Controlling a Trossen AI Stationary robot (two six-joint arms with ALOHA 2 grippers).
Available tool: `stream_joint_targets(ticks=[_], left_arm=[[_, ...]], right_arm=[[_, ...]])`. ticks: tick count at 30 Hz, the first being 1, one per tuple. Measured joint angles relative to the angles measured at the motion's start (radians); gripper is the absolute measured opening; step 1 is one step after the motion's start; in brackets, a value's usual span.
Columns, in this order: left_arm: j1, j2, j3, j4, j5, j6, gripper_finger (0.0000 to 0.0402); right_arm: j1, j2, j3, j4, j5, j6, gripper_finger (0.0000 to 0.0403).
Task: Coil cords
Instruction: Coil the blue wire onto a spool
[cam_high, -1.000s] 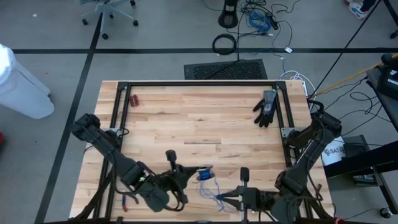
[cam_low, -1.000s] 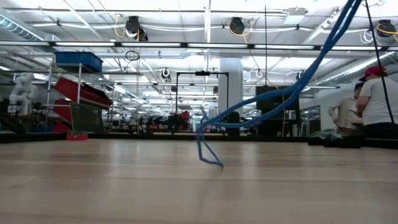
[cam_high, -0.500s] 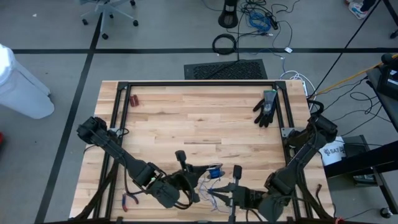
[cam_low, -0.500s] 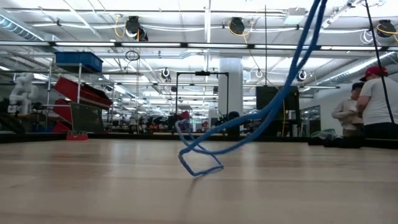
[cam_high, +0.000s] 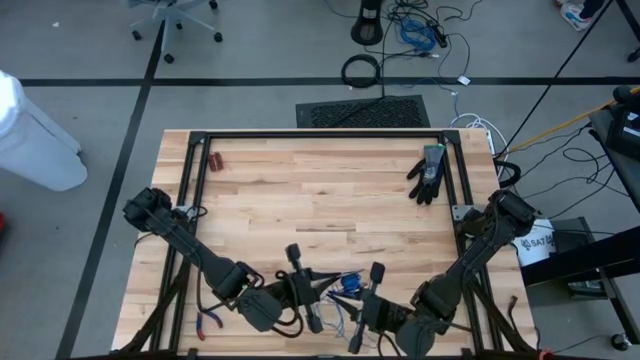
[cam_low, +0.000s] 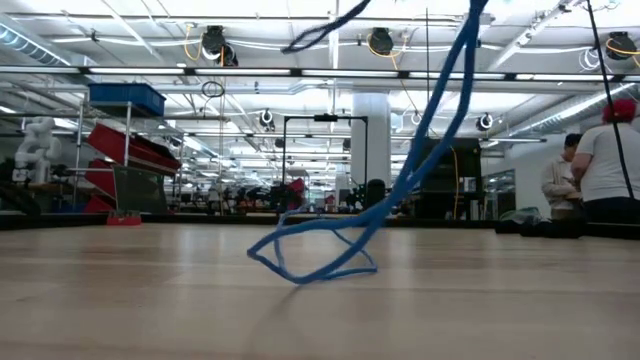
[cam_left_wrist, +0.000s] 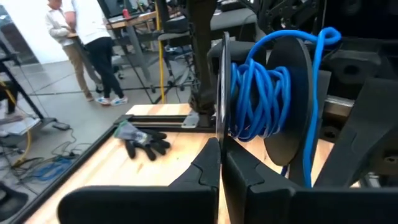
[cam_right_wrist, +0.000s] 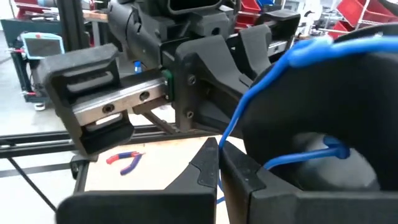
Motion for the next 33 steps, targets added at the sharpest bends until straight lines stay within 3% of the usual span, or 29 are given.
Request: stream_joint_targets(ticks=[16, 23, 33], left_arm=[[-0.006, 0.000, 0.000, 0.066, 0.038, -0.018, 0.0006], [-0.005, -0.001, 0.000, 0.012, 0.026, 0.003, 0.0006], [0.003, -0.001, 0.000, -0.037, 0.032, 0.011, 0.0006]], right_arm=[[0.002, 0.000, 0.000, -0.090, 0.010, 0.056, 0.0000], [0.032, 0.000, 0.012, 0.043, 0.049, -0.096, 0.0000], [0.047, -0.002, 0.058, 0.052, 0.046, -0.128, 0.0000]])
